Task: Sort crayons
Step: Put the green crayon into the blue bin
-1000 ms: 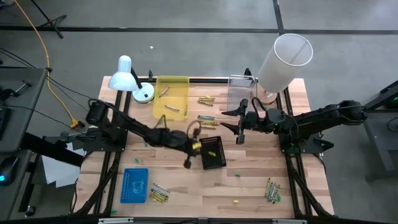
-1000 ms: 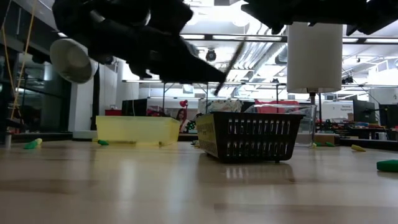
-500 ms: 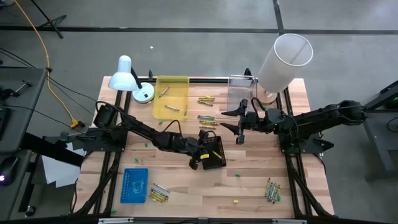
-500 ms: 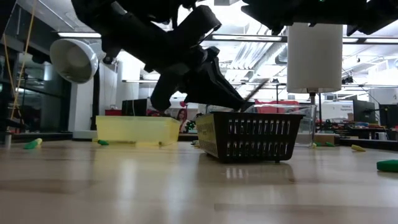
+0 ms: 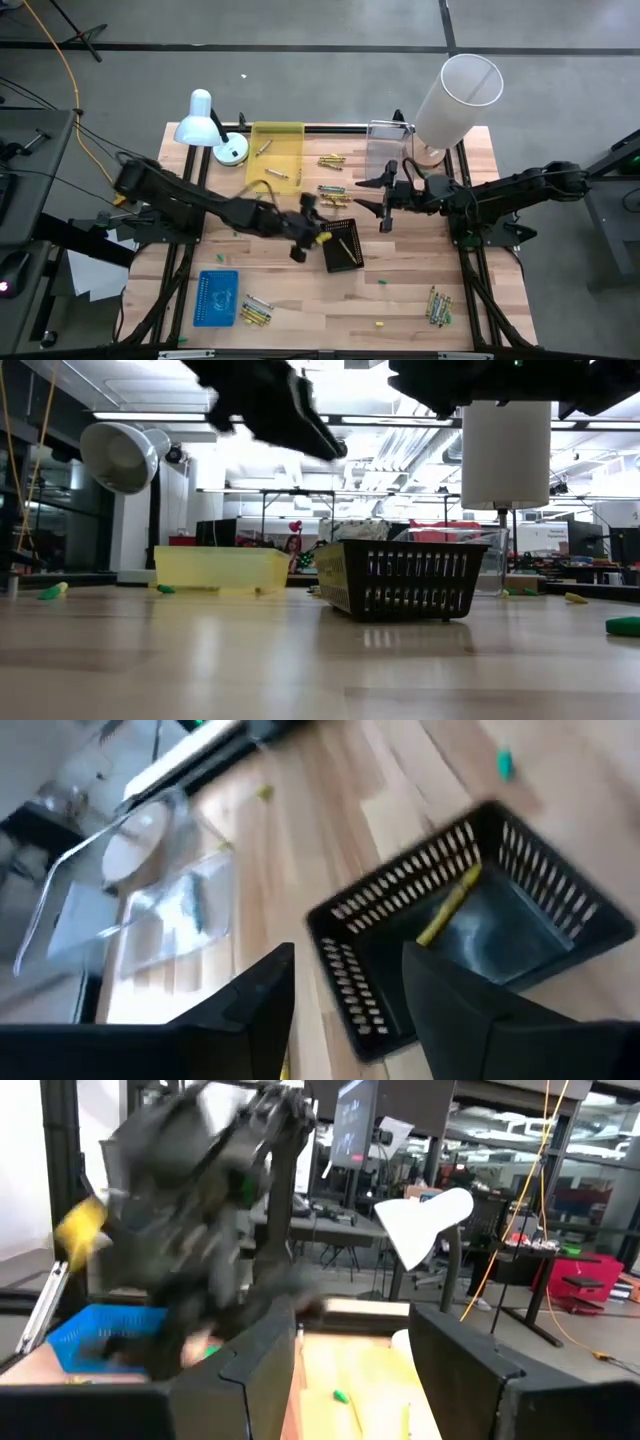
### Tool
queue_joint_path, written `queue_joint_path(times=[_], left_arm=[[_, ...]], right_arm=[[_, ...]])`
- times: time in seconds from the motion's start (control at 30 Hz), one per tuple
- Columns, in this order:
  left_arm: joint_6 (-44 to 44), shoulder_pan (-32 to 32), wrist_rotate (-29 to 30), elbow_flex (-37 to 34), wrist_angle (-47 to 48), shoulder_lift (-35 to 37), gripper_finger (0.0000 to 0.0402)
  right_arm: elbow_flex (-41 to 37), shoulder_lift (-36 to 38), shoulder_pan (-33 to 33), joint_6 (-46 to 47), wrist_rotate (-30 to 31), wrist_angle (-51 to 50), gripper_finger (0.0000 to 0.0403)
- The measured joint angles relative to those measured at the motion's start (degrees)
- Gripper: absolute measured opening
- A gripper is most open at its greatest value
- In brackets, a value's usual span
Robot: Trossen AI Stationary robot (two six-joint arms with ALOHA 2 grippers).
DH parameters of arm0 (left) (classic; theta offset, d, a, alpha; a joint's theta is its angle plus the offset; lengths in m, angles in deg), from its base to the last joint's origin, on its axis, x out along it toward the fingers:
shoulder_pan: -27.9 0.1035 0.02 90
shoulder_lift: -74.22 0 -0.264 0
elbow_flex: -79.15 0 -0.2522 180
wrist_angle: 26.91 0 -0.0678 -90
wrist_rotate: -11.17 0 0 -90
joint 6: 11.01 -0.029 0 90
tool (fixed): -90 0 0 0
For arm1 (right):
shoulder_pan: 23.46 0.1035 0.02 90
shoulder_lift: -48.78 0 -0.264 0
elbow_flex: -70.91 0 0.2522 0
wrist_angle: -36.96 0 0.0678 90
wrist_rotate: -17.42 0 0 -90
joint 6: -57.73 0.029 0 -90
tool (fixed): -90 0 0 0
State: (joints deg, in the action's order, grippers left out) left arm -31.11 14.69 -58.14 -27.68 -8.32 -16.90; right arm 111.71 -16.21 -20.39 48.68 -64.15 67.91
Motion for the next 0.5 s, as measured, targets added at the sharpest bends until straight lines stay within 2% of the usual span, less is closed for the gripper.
queue_joint_path(times=[0.03,0.13,0.3,0.43,0.5], left_arm=[[1.28,0.25,-1.09,-1.59,-1.0,2.52,0.0172],[1.91,0.47,-3.48,-9.48,-12.28,9.79,0.0166],[1.41,0.23,-7.65,-26.63,-42.3,18.06,0.0161],[1.07,0.28,-6.35,-36.94,-59.27,21.13,0.016],[0.27,0.41,-4.51,-39.67,-63.17,22.21,0.016]], right_arm=[[0.0,0.0,0.0,0.02,0.0,-0.31,0.019],[0.0,0.1,0.0,1.5,-0.02,-1.64,0.019],[0.0,1.01,0.44,3.08,-0.02,-4.37,0.019],[-0.02,2.14,1.84,3.23,-0.02,-5.97,0.019],[0.9,3.05,2.89,4.81,-0.04,-8.64,0.019]])
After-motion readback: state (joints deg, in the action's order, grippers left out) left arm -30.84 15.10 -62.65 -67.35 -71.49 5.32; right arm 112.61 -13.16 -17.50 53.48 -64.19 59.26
